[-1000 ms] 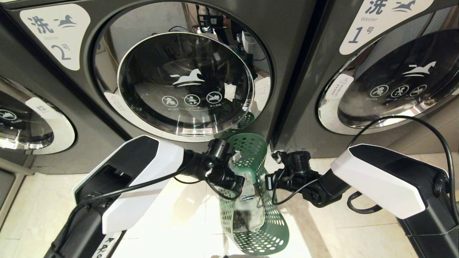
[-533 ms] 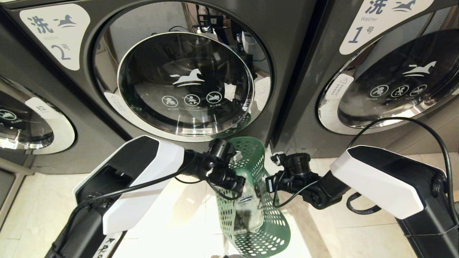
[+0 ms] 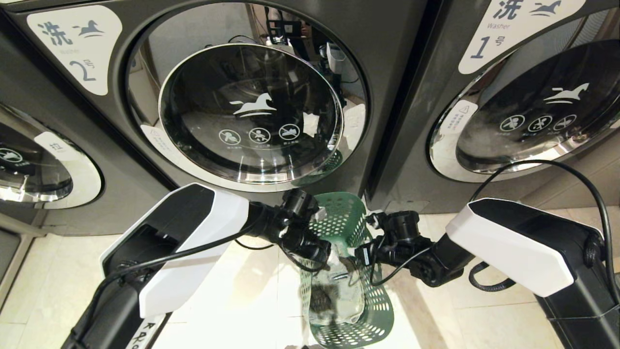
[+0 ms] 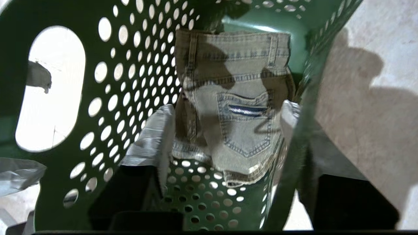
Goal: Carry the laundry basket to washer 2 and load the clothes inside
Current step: Pick up the clothes basket and put it beside the washing machine
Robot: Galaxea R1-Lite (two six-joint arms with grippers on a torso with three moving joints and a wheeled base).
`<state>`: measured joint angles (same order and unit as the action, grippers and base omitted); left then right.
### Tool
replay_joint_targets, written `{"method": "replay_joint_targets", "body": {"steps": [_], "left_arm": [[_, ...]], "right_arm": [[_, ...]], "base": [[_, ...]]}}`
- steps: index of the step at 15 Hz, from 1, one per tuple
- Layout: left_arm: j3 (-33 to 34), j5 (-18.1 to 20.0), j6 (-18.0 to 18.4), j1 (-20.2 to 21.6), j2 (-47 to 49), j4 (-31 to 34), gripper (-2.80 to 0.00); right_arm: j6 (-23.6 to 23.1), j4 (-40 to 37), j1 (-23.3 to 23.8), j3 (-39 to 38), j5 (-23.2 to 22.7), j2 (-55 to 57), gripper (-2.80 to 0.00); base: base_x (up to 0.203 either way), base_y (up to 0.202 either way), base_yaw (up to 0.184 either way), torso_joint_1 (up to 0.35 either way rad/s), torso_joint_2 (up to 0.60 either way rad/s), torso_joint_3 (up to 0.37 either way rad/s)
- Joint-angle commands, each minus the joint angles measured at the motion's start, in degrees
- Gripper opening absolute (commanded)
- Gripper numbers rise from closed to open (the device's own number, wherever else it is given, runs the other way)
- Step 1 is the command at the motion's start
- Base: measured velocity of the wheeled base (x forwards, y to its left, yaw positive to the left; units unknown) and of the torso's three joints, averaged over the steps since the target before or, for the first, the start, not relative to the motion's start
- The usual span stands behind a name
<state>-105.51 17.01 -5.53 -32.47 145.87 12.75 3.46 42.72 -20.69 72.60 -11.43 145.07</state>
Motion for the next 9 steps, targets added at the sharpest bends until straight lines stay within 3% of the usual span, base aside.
{"method": "replay_joint_targets", "body": {"steps": [1,9], "left_arm": [[0.1,0.0,0.0,0.1,-0.4,1.2,0.00],[0.6,0.0,-0.1,0.5,-0.7,1.5,0.00]], "right_arm": [[0.0,0.0,0.0,-1.5,-0.1,-0.9,0.00],[0.3,0.5,0.9,-8.8,-0.1,-4.8,0.00]], "base": [[0.000,0.000,0.000,0.000,0.00,0.000],[0.000,0.000,0.000,0.000,0.00,0.000]]}}
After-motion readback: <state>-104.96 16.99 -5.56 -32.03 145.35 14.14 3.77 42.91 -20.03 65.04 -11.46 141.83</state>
